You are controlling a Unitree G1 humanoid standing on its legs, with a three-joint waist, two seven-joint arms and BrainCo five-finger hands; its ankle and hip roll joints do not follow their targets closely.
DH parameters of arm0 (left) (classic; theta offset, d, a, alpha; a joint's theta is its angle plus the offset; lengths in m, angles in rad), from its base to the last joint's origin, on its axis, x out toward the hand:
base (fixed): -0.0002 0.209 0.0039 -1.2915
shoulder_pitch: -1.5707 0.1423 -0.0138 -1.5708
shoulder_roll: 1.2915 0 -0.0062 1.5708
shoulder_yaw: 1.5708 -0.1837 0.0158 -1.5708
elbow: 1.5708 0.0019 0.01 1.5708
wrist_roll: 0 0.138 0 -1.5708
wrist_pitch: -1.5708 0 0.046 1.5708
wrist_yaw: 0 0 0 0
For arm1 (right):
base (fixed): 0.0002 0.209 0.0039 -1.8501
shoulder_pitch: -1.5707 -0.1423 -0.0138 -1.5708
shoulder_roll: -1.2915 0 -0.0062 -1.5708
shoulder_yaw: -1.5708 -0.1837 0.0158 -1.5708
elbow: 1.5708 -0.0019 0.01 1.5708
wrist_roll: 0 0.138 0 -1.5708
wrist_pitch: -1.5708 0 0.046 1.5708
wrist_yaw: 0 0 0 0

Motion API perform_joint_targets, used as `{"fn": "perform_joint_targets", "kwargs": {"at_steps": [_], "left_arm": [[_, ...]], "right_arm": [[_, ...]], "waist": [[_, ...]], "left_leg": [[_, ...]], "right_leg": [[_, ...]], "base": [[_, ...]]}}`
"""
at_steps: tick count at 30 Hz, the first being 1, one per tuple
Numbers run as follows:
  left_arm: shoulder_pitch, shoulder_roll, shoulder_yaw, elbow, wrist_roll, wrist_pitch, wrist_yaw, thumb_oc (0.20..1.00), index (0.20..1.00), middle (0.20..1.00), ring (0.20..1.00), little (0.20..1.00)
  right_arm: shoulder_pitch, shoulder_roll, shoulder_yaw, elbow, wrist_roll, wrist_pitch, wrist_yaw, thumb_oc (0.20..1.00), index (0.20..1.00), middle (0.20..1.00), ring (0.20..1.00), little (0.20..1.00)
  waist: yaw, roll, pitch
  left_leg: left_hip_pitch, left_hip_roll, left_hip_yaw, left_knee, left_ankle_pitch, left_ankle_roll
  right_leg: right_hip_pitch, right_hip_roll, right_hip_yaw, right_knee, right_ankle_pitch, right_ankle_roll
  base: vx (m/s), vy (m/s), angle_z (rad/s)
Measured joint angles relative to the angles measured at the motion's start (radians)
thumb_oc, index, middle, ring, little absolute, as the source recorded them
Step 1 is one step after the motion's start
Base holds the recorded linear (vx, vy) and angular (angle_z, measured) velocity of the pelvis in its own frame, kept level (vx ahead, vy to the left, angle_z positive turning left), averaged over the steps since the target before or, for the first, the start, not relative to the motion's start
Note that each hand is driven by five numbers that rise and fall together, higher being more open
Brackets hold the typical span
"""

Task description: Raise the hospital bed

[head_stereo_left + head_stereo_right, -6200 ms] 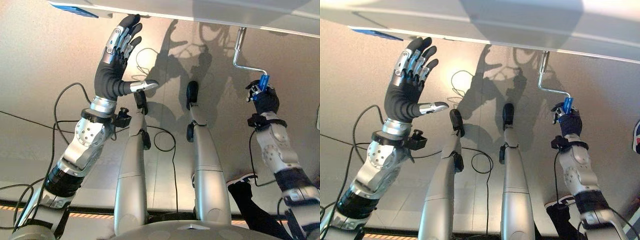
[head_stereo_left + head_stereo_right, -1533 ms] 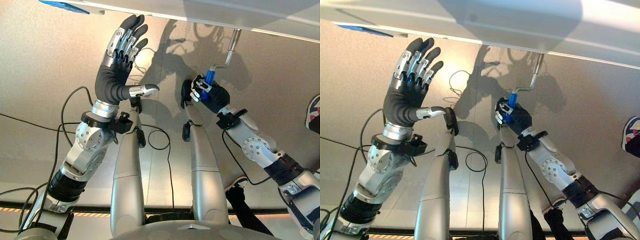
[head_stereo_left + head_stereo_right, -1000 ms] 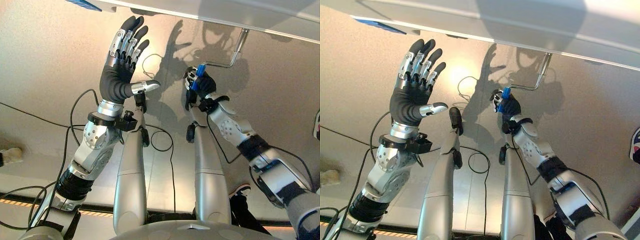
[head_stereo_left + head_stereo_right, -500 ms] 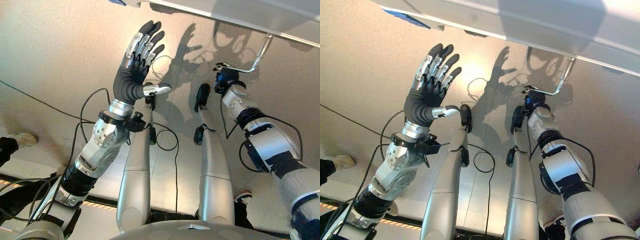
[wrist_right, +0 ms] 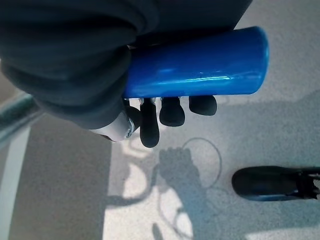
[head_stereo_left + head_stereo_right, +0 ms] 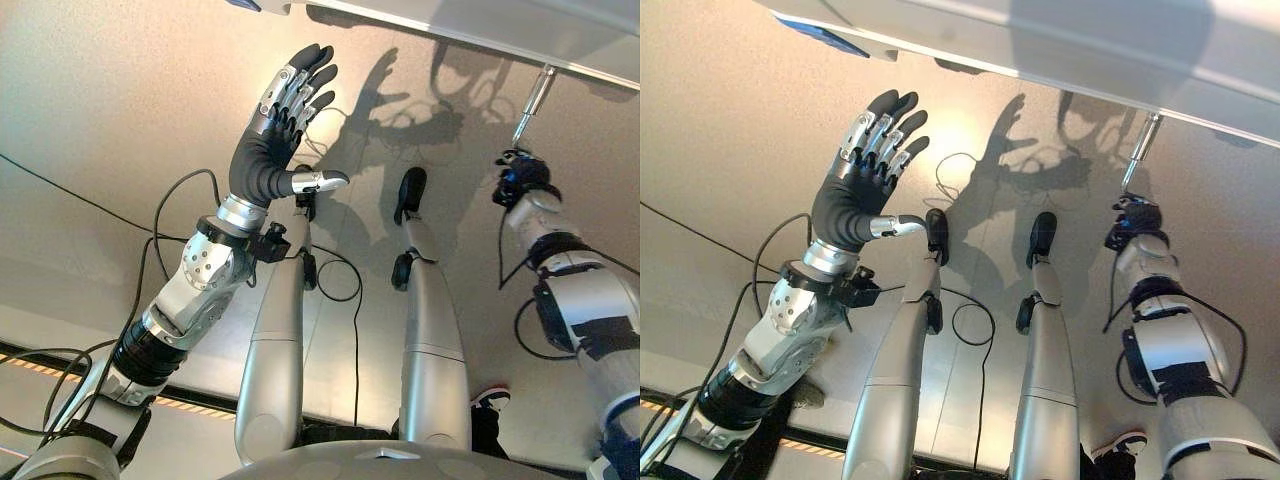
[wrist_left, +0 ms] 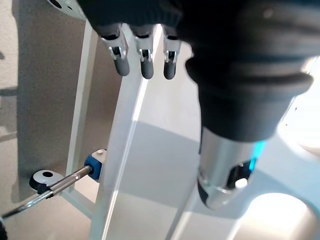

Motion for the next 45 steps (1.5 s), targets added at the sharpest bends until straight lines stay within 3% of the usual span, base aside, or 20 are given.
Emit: {"fn": "perform_joint_targets", "kwargs": {"at_steps": [12, 15, 16, 17, 18, 19, 21, 27, 32, 38, 42, 45], "left_arm": [[0.003, 0.043, 0.028, -0.001, -0.001, 0.0, -0.018, 1.0, 1.0, 1.0, 1.0, 1.0], [0.02, 0.037, 0.066, -0.015, 0.0, 0.0, -0.024, 1.0, 1.0, 1.0, 1.0, 1.0], [0.071, 0.034, 0.119, -0.044, 0.0, -0.004, -0.025, 1.0, 1.0, 1.0, 1.0, 1.0], [0.079, 0.033, 0.128, -0.045, 0.0, -0.004, -0.026, 1.0, 1.0, 1.0, 1.0, 1.0], [0.089, 0.032, 0.141, -0.053, 0.001, -0.004, -0.03, 1.0, 1.0, 1.0, 1.0, 1.0], [0.125, 0.025, 0.184, -0.076, 0.002, -0.006, -0.034, 1.0, 1.0, 1.0, 1.0, 1.0], [0.15, 0.025, 0.215, -0.076, 0.003, -0.007, -0.036, 1.0, 1.0, 1.0, 1.0, 1.0], [0.237, 0.037, 0.311, -0.133, 0.017, -0.012, -0.063, 1.0, 1.0, 1.0, 1.0, 1.0], [0.261, 0.055, 0.34, -0.156, 0.016, -0.013, -0.08, 1.0, 1.0, 1.0, 1.0, 1.0], [0.269, 0.086, 0.345, -0.163, 0.015, -0.014, -0.107, 1.0, 1.0, 1.0, 1.0, 1.0], [0.267, 0.09, 0.319, -0.163, 0.012, -0.015, -0.111, 1.0, 1.0, 1.0, 1.0, 1.0], [0.241, 0.075, 0.268, -0.155, 0.008, -0.016, -0.11, 1.0, 1.0, 1.0, 1.0, 1.0]], "right_arm": [[0.085, -0.023, -0.059, -0.048, 0.0, -0.027, 0.053, 0.2, 0.2, 0.2, 0.2, 0.2], [0.194, -0.033, -0.082, -0.219, 0.023, -0.046, 0.065, 0.2, 0.2, 0.2, 0.2, 0.2], [0.32, -0.013, -0.093, -0.435, 0.083, -0.049, 0.067, 0.2, 0.2, 0.2, 0.2, 0.2], [0.381, -0.018, -0.098, -0.524, 0.097, -0.079, 0.096, 0.2, 0.2, 0.2, 0.2, 0.2], [0.439, -0.025, -0.111, -0.638, 0.104, -0.066, 0.092, 0.2, 0.2, 0.2, 0.2, 0.2], [0.597, -0.036, -0.133, -0.882, 0.149, -0.086, 0.121, 0.2, 0.2, 0.2, 0.2, 0.2], [0.674, -0.063, -0.132, -1.033, 0.159, -0.105, 0.173, 0.2, 0.2, 0.2, 0.2, 0.2], [0.815, -0.081, -0.175, -1.27, 0.188, -0.062, 0.195, 0.2, 0.2, 0.2, 0.2, 0.2], [0.873, -0.091, -0.191, -1.349, 0.222, -0.037, 0.199, 0.2, 0.2, 0.2, 0.2, 0.2], [0.907, -0.18, -0.168, -1.415, 0.348, 0.005, 0.213, 0.2, 0.2, 0.2, 0.2, 0.2], [0.88, -0.211, -0.086, -1.432, 0.418, 0.0, 0.213, 0.2, 0.2, 0.2, 0.2, 0.2], [0.762, -0.186, 0.069, -1.442, 0.442, -0.007, 0.244, 0.2, 0.2, 0.2, 0.2, 0.2]], "waist": [[-0.029, -0.008, -0.002], [-0.054, -0.018, -0.001], [-0.086, -0.037, -0.002], [-0.103, -0.044, -0.002], [-0.112, -0.05, 0.0], [-0.13, -0.059, 0.0], [-0.161, -0.064, -0.003], [-0.151, -0.066, -0.002], [-0.153, -0.068, -0.001], [-0.152, -0.069, -0.001], [-0.161, -0.069, -0.001], [-0.18, -0.07, -0.002]], "left_leg": [[0.016, -0.02, -0.004, -0.001, -0.009, 0.018], [0.014, -0.024, -0.004, 0.001, -0.012, 0.022], [0.014, -0.026, -0.004, 0.002, -0.016, 0.024], [0.017, -0.026, 0.0, 0.005, -0.02, 0.025], [0.017, -0.024, 0.006, 0.008, -0.024, 0.026], [0.016, -0.024, 0.013, 0.008, -0.026, 0.026], [0.021, -0.021, 0.018, 0.021, -0.038, 0.026], [0.018, -0.014, 0.022, 0.02, -0.048, 0.023], [0.014, -0.019, 0.022, 0.02, -0.059, 0.028], [0.01, -0.02, 0.021, 0.019, -0.062, 0.026], [0.01, -0.018, 0.021, 0.02, -0.062, 0.026], [0.013, -0.017, 0.02, 0.024, -0.062, 0.026]], "right_leg": [[0.026, -0.016, 0.004, -0.009, -0.003, 0.018], [0.029, -0.018, 0.012, -0.008, -0.008, 0.027], [0.029, -0.019, 0.016, -0.011, -0.011, 0.03], [0.031, -0.017, 0.019, -0.011, -0.011, 0.031], [0.029, -0.016, 0.024, -0.01, -0.011, 0.031], [0.023, -0.014, 0.034, -0.012, -0.01, 0.032], [0.032, -0.012, 0.037, -0.015, -0.01, 0.033], [0.033, -0.003, 0.04, -0.031, -0.01, 0.033], [0.032, -0.01, 0.039, -0.04, -0.013, 0.037], [0.027, -0.012, 0.04, -0.041, -0.014, 0.039], [0.027, -0.012, 0.039, -0.04, -0.013, 0.039], [0.03, -0.01, 0.037, -0.037, -0.013, 0.038]], "base": [[0.0, -0.012, 0.03], [0.0, -0.012, 0.05], [0.0, -0.022, -0.04], [0.0, -0.028, -0.07], [-0.01, -0.02, -0.12], [-0.01, -0.008, -0.12], [-0.01, -0.014, -0.12], [0.0, -0.007, -0.03], [0.0, 0.0, 0.0], [0.0, 0.0, 0.0], [0.0, 0.0, 0.0], [0.0, -0.001, -0.02]]}}
